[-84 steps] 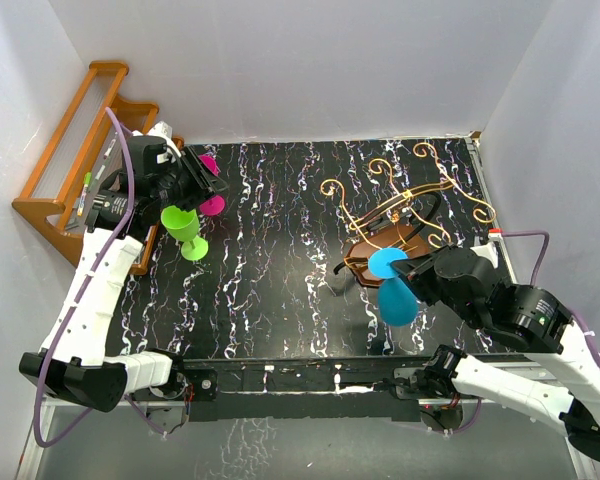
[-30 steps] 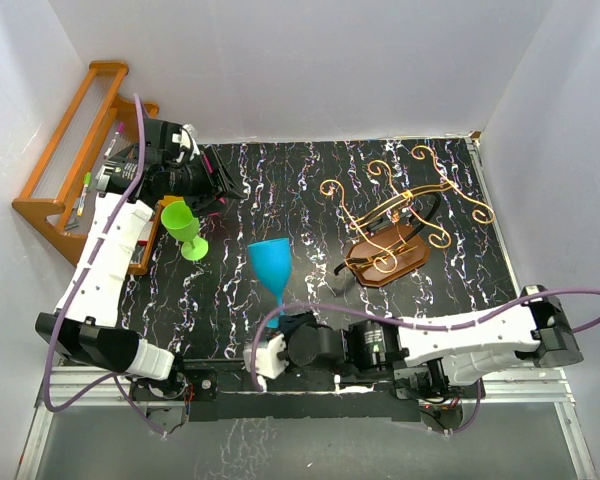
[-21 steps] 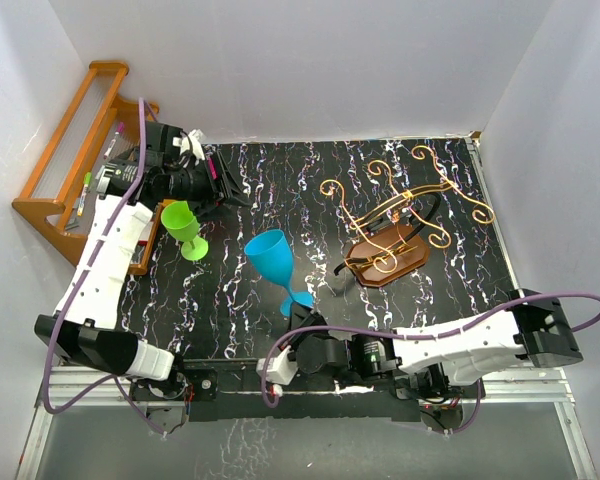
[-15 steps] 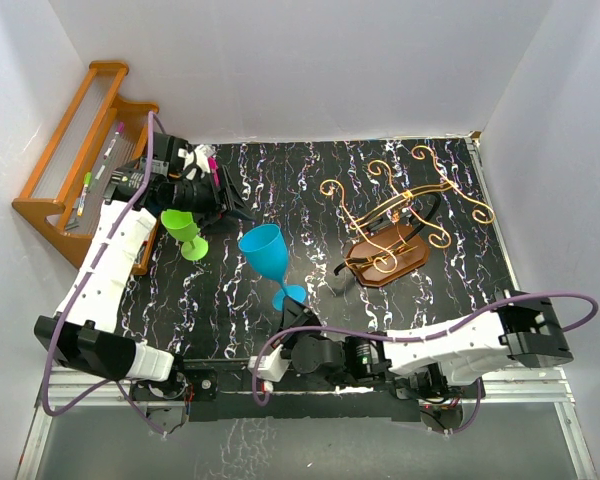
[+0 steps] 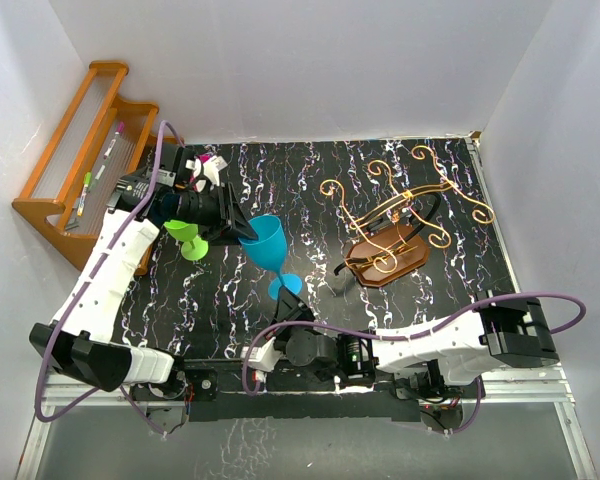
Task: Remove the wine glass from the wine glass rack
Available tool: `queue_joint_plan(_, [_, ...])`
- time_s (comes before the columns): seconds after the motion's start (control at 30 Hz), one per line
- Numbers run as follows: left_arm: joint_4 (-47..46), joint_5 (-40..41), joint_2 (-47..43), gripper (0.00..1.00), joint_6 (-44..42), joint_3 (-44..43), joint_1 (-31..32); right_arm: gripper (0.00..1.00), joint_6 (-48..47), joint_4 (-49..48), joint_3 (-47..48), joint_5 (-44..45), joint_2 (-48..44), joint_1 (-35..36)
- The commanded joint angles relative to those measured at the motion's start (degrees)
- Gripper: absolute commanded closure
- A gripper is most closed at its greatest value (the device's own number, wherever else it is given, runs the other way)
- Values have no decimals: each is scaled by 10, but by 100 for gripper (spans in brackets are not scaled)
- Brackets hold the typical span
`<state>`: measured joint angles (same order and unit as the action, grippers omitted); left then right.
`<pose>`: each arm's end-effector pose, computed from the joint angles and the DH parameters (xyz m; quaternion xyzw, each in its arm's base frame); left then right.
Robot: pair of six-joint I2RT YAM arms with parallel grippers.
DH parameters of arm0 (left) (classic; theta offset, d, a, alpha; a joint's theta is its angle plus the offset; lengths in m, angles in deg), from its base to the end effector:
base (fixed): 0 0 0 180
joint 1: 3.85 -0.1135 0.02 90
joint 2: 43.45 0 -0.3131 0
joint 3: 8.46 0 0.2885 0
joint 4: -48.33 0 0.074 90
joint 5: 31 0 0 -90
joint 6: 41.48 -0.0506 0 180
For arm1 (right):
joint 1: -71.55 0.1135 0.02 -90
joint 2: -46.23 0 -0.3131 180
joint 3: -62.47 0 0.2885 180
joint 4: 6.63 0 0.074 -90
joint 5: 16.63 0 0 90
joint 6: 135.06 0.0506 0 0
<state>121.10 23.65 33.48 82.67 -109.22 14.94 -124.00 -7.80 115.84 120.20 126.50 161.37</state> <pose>0.2640 -0.1207 0.4481 -0.0137 0.8985 -0.4035 0.1724 0.0379 0.3221 0.2444 -0.7526 0.2865 -0.2887 0.5178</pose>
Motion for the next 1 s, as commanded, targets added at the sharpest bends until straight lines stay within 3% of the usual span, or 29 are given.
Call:
queue_joint_plan(0.0, [40,11,-20,86,-26,2,9,92,-10,-47,22,21,0,-6])
queue_joint_plan(0.03, [48,22,-18,99,-29,-2,9,92,-8,-47,23,24,-1,-5])
queue_joint_plan(0.13, [75,85,-11,100,-39,-30,10,88,2,-45,21,37,-3,-5])
queue_joint_plan(0.27, [96,219,-2,100,-41,-80,10,52,27,-39,15,66,-6,1])
queue_joint_plan(0.33, [91,281,3,100,-37,-108,9,47,51,-13,11,71,-14,10])
queue_joint_plan(0.47, [42,396,1,100,-21,-138,9,44,101,50,8,74,-34,30])
queue_joint_plan(0.73, [-80,580,43,100,-53,-96,9,44,208,148,28,107,-54,53])
queue_joint_plan(0.97, [-171,626,114,100,-78,-49,8,44,251,175,33,138,-69,64])
